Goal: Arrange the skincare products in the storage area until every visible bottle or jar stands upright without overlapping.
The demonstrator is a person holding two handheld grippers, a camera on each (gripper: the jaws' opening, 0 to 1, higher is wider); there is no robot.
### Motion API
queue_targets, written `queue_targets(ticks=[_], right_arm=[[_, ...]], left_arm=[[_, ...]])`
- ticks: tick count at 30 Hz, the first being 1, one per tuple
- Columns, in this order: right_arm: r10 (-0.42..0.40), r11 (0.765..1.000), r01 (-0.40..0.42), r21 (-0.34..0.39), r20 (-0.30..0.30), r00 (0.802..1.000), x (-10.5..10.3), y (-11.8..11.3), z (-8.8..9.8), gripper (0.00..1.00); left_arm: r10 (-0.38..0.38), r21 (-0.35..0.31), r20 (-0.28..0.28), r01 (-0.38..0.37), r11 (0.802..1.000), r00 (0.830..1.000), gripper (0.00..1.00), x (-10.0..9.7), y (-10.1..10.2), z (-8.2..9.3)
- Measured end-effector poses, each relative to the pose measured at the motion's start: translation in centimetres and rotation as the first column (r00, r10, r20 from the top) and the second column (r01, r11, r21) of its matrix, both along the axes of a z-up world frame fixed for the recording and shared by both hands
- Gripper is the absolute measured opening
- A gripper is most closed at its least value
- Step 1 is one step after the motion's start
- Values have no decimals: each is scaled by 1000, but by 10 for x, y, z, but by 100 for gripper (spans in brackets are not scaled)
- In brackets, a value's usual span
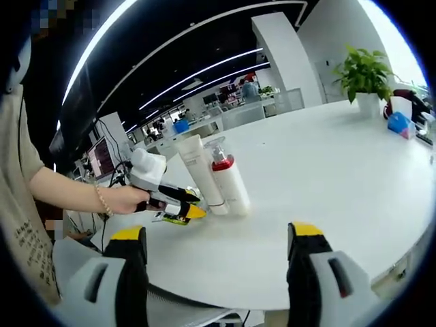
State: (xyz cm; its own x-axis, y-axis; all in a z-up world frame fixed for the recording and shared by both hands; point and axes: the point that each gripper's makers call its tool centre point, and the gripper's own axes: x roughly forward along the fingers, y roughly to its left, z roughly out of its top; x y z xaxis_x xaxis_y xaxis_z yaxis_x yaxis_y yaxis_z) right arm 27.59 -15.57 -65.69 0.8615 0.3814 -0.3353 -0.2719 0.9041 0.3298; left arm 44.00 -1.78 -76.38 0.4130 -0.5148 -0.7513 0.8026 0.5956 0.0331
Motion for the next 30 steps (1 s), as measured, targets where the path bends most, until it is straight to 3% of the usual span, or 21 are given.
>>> queue_targets(ticks=[19,30], right_arm=[[-4,1000,4,3,-14,1000,3,3,-4,85],[-13,1000,13,3,-17,1000,2,1,-5,85]], left_arm=[[31,-41,-10,-32,999,999,33,24,1,19],[-54,-31,-18,53,998,998,31,43,-15,12]])
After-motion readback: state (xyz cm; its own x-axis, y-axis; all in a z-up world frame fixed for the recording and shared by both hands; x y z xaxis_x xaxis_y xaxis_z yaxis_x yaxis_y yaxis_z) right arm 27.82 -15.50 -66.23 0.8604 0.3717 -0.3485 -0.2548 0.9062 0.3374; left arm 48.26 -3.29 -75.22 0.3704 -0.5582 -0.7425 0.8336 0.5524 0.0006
